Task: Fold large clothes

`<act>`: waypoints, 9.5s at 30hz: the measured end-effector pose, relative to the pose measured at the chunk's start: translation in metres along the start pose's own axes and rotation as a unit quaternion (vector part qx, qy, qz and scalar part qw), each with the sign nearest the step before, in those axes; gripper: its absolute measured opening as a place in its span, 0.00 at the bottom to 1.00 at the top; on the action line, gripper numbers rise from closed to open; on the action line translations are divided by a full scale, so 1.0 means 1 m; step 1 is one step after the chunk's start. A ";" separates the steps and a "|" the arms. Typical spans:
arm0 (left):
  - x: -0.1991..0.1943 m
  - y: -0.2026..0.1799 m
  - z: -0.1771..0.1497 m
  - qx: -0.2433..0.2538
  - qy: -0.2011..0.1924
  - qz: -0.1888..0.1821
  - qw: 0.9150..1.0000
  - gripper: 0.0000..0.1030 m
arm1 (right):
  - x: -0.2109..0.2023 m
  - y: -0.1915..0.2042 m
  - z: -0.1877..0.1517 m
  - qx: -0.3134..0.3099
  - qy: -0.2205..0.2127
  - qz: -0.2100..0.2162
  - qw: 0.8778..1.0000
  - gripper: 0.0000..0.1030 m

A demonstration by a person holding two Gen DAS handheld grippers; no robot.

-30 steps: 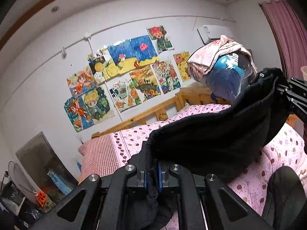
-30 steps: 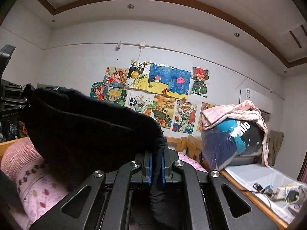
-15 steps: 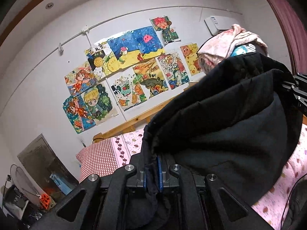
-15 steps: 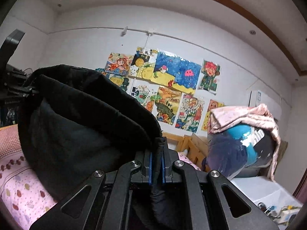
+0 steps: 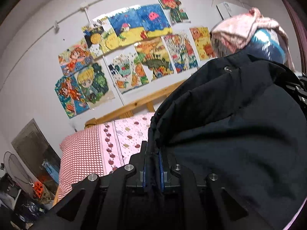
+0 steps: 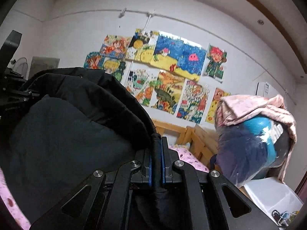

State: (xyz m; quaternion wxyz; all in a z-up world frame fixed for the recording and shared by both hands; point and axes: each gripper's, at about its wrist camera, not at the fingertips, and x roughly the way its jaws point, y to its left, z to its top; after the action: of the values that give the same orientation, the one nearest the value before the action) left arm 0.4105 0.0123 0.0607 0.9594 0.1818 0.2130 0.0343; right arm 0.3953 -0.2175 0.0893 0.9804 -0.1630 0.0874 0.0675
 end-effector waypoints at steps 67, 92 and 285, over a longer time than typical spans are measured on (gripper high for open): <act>0.101 0.037 -0.075 -0.179 0.142 -0.111 0.967 0.91 | 0.166 0.038 -0.093 0.072 0.194 0.210 0.956 0.83; 0.149 0.063 -0.107 -0.294 0.186 -0.163 0.923 1.00 | 0.238 0.043 -0.142 0.193 0.237 0.248 0.919 0.94; -0.146 0.159 -0.142 -0.319 0.078 -0.042 0.944 0.99 | -0.047 -0.009 -0.121 0.224 0.172 0.071 0.957 0.88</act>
State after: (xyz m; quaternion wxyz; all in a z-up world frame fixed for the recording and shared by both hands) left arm 0.2204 0.1872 0.0563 0.9479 -0.1463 0.2730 0.0741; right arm 0.3328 -0.2713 -0.0117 0.9546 0.0581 0.2789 0.0871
